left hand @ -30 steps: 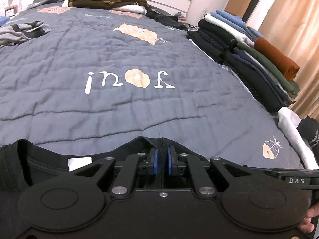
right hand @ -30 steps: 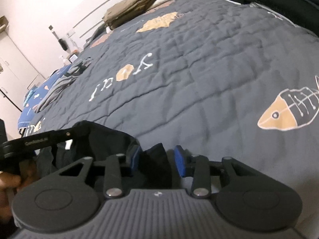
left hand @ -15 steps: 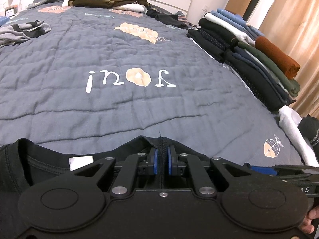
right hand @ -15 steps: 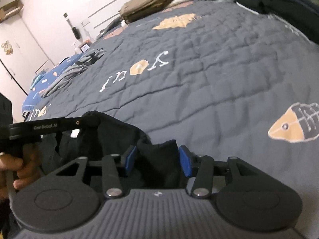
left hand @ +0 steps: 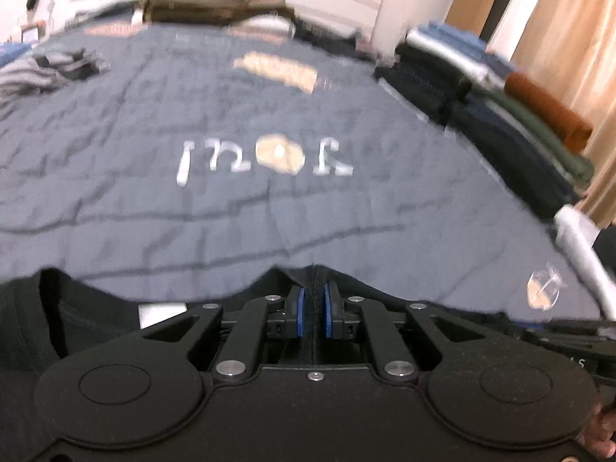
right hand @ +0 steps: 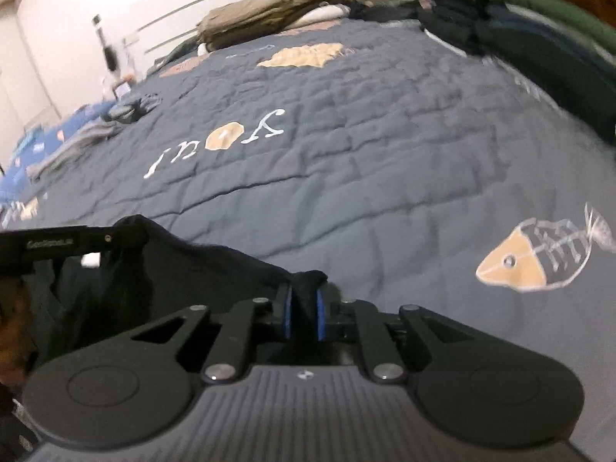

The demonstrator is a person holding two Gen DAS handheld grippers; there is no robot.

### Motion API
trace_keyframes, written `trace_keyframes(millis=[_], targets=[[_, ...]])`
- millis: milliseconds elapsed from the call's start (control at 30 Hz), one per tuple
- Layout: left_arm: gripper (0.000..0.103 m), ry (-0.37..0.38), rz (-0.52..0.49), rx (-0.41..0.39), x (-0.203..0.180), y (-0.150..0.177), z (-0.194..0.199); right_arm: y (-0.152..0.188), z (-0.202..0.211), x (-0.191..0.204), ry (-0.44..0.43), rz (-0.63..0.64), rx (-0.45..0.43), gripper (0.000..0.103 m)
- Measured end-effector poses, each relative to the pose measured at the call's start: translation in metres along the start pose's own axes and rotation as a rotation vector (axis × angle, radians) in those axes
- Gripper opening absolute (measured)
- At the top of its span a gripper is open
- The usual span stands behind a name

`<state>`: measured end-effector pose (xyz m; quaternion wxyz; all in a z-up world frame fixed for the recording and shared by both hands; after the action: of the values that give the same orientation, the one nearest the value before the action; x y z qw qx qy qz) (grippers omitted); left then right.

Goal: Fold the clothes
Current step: 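Open both grippers and release the black T-shirt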

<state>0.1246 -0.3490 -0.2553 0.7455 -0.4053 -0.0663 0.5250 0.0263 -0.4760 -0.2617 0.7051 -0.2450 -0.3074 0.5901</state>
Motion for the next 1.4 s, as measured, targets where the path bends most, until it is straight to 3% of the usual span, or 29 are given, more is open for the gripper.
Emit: trace_keyframes(millis=[67, 200, 333, 433, 600, 633, 700, 833, 933, 1000, 1067, 1233, 1300, 1367, 1400], targets=[[0.020, -0.008, -0.003, -0.007, 0.002, 0.001, 0.010, -0.003, 0.004, 0.000, -0.004, 0.006, -0.001, 0.016], [0.020, -0.002, -0.010, -0.063, 0.006, 0.001, 0.049, -0.009, 0.009, -0.008, -0.004, -0.034, -0.006, 0.028], [0.028, 0.072, -0.027, -0.016, -0.008, 0.028, 0.073, -0.019, 0.022, -0.012, 0.008, -0.039, -0.031, 0.034], [0.029, 0.100, -0.060, 0.037, -0.021, 0.053, 0.066, -0.025, 0.032, -0.013, 0.000, -0.033, -0.065, 0.037], [0.029, 0.102, -0.026, 0.082, -0.031, 0.073, 0.044, -0.019, 0.029, -0.009, -0.024, -0.033, -0.031, 0.039], [0.028, 0.108, -0.029, 0.080, -0.032, 0.074, 0.043, -0.018, 0.028, -0.008, -0.026, -0.026, -0.029, 0.039], [0.011, 0.120, -0.041, 0.071, -0.035, 0.074, 0.043, -0.016, 0.028, -0.007, -0.032, -0.020, -0.022, 0.039], [0.008, 0.106, -0.051, 0.029, -0.032, 0.069, 0.051, -0.015, 0.025, -0.010, -0.031, -0.037, -0.012, 0.039], [0.008, 0.076, -0.019, 0.060, -0.022, 0.073, 0.050, -0.013, 0.024, -0.012, -0.018, -0.034, -0.005, 0.039], [0.010, 0.061, -0.016, 0.069, -0.020, 0.077, 0.049, -0.012, 0.023, -0.012, -0.016, -0.034, 0.001, 0.039], [0.020, 0.060, 0.008, 0.045, -0.017, 0.074, 0.059, -0.012, 0.024, -0.011, -0.022, -0.031, 0.004, 0.039], [0.027, 0.052, 0.043, -0.011, 0.000, 0.066, 0.104, -0.014, 0.033, -0.003, -0.053, -0.015, -0.001, 0.039], [0.034, 0.045, 0.058, -0.040, 0.010, 0.067, 0.131, -0.014, 0.038, 0.003, -0.073, -0.007, 0.000, 0.039], [0.049, 0.028, 0.081, -0.066, 0.021, 0.070, 0.157, -0.012, 0.046, 0.011, -0.091, -0.001, 0.004, 0.039], [0.050, 0.020, 0.085, -0.087, 0.027, 0.073, 0.170, -0.010, 0.051, 0.014, -0.097, 0.005, 0.002, 0.040]])
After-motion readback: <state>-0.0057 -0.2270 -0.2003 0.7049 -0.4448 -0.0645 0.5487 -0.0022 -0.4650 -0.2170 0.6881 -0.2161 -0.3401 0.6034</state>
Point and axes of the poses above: each gripper's, at about its wrist camera, not at the fingertips, and z roughly against the way its jaws point, x to its left, y to its underside, the point moved 10 cm from there along -z, roughly the way its jaws point, and after that the axes turned 6 degrees about z, right-handed, at the moved point
